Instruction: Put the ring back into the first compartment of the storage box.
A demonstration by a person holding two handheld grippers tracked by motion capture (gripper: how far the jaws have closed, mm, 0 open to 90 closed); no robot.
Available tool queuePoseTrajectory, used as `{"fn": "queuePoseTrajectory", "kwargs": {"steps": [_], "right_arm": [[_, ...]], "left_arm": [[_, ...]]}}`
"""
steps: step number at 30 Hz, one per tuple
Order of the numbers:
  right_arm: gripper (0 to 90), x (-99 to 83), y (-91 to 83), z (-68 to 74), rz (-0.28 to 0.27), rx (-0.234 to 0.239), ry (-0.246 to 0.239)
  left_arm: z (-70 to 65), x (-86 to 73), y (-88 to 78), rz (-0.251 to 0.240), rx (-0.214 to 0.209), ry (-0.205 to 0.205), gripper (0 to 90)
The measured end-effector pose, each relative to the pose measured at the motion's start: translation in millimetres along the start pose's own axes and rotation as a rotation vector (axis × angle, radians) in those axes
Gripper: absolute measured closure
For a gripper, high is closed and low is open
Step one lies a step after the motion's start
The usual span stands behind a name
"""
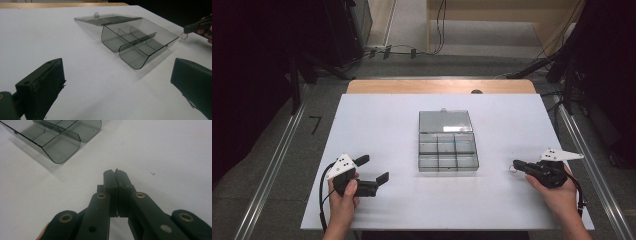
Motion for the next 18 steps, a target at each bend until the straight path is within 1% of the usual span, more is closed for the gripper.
{"fn": "queuePoseTrajectory", "kwargs": {"steps": [2,4,6,9,15,18], "right_arm": [[87.0,2.5,-0.8,0.6,-0.009,0.0,0.003],[87.1,4.2,-1.4,2.3,-0.011,-0.002,0.001],[87.0,5.8,-1.9,4.6,-0.018,-0.001,-0.003],[87.0,10.0,-3.1,7.8,-0.028,0.008,0.004],[87.0,15.4,-2.8,14.0,-0.029,0.016,-0.01],[87.0,19.7,-3.7,15.2,-0.039,0.02,-0.003]], "left_arm": [[-0.4,-0.9,0.2,0.002,0.001,-0.005,0.0],[-0.8,-1.0,-0.4,0.005,0.001,0.0,0.0],[-1.2,0.6,-1.2,-0.003,0.0,0.0,0.0],[-0.3,0.3,-0.4,-0.004,0.002,-0.003,0.0],[-1.7,0.5,0.6,-0.003,0.0,-0.001,0.0],[-1.7,0.2,1.1,-0.002,-0.002,-0.004,0.0]]}}
Point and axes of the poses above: each handheld gripper's, and its own axes: y roughly forward along the jaws, x roughly out of its top, z roughly to its left, the point moved 8 cm from there along y, roughly forward along the jaws, and after that the axes turned 11 degrees about -x, right-handed, at the moved point
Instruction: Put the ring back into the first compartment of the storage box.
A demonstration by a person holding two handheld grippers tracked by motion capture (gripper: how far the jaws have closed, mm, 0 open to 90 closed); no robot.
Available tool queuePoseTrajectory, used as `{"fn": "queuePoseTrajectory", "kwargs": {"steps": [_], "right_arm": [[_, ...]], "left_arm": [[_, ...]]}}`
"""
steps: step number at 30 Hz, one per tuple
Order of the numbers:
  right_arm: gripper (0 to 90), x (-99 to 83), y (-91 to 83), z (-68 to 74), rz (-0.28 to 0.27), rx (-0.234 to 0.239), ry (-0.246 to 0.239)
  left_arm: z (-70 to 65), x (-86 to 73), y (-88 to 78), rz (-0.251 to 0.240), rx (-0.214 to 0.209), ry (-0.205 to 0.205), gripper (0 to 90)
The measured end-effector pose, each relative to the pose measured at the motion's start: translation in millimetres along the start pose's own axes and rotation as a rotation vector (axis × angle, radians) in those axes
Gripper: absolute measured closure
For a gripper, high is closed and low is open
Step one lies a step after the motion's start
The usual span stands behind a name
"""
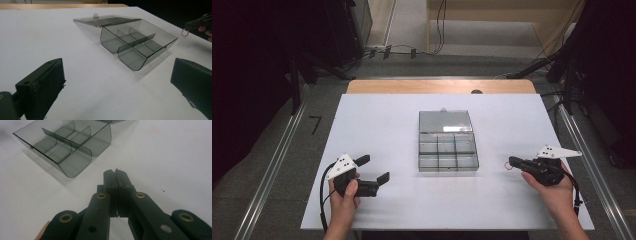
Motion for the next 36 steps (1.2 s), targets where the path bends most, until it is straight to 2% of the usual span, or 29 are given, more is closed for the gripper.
{"fn": "queuePoseTrajectory", "kwargs": {"steps": [5,8,15,36], "right_arm": [[87.0,6.5,-0.8,0.4,-0.017,0.003,-0.001],[87.0,11.0,-0.7,0.5,-0.023,0.002,0.015],[87.0,21.3,-1.9,0.8,-0.038,-0.003,0.008],[87.0,51.7,14.2,22.6,-0.064,0.041,-0.016]], "left_arm": [[-0.9,1.0,0.4,-0.005,-0.004,0.002,0.0],[-1.7,1.6,0.6,-0.008,-0.005,0.003,0.0],[-1.6,2.6,0.0,-0.013,-0.007,0.006,0.0],[2.2,3.7,-4.0,-0.031,-0.003,-0.004,0.0]]}}
Point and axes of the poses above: each handheld gripper's, and its own axes: y roughly forward along the jaws, x roughly out of its top, z roughly to its left, the point moved 8 cm from there along y, roughly forward along the jaws, and after that the axes turned 11 degrees about -x, right-handed, at the moved point
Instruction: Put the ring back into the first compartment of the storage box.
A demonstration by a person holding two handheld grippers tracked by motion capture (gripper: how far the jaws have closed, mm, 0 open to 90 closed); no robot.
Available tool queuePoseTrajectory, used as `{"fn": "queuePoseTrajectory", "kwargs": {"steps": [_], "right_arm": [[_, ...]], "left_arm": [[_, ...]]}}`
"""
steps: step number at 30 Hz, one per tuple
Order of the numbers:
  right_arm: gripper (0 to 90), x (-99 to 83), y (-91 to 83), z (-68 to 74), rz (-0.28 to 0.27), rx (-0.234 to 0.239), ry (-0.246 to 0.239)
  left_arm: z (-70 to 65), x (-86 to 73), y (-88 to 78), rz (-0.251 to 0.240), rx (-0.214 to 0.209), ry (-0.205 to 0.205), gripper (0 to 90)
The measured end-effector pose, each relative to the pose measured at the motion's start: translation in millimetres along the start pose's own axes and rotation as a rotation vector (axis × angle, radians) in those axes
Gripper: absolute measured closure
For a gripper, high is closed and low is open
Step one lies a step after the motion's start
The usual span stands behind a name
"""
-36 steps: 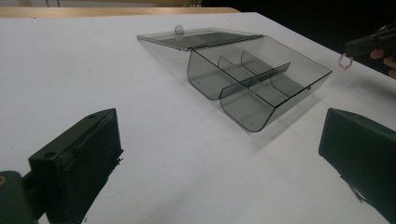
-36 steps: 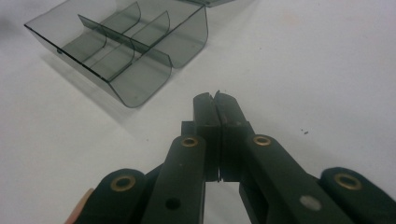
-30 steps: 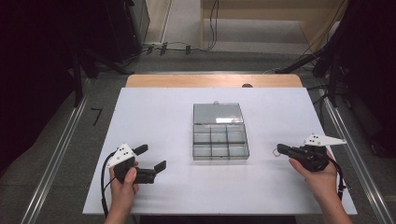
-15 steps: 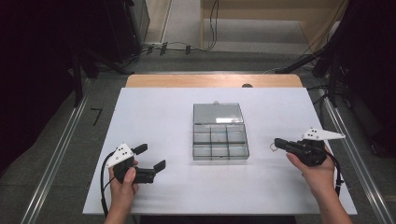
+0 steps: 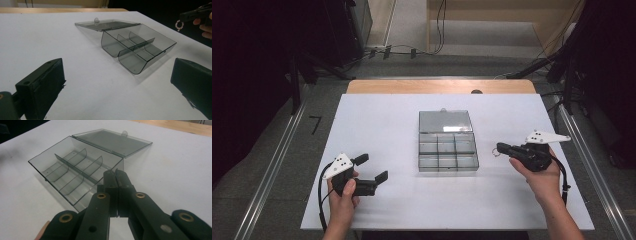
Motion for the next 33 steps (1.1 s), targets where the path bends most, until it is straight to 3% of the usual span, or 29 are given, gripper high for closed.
{"fn": "queuePoseTrajectory", "kwargs": {"steps": [33], "right_arm": [[87.0,30.5,27.9,28.6,-0.016,0.055,-0.031]], "left_arm": [[-0.5,-0.2,0.7,0.001,-0.003,0.0,0.0]]}}
Point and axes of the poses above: each handheld gripper's, and its own axes: y roughly forward along the jaws, x roughly out of its top, z roughly to its left, the point moved 8 cm from there along y, roughly forward along the jaws, and after that the axes turned 11 degrees about -x, right-handed, at the moved point
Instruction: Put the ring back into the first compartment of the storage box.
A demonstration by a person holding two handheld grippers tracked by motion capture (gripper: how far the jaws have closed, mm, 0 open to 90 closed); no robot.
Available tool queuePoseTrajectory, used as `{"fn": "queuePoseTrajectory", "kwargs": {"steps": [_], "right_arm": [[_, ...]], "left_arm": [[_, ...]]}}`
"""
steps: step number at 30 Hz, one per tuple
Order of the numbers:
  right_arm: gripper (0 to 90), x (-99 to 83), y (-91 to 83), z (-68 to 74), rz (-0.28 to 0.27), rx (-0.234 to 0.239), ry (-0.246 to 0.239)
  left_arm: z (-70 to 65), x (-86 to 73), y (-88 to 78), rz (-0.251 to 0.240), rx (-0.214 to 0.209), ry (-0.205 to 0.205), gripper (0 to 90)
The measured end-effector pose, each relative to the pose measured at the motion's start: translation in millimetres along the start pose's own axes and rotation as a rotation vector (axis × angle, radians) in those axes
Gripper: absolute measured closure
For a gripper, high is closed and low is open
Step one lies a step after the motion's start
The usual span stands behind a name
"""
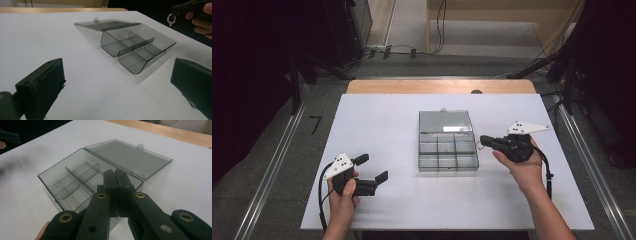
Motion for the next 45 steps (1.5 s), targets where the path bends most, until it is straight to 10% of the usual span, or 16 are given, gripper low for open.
{"fn": "queuePoseTrajectory", "kwargs": {"steps": [45], "right_arm": [[87.0,17.0,41.6,30.6,0.017,0.051,-0.033]], "left_arm": [[0.8,-0.5,0.0,0.005,-0.002,0.007,0.0]]}}
Point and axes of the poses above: each handheld gripper's, and its own axes: y roughly forward along the jaws, x roughly out of its top, z roughly to its left, the point moved 8 cm from there along y, roughly forward along the jaws, and after that the axes turned 11 degrees about -x, right-handed, at the moved point
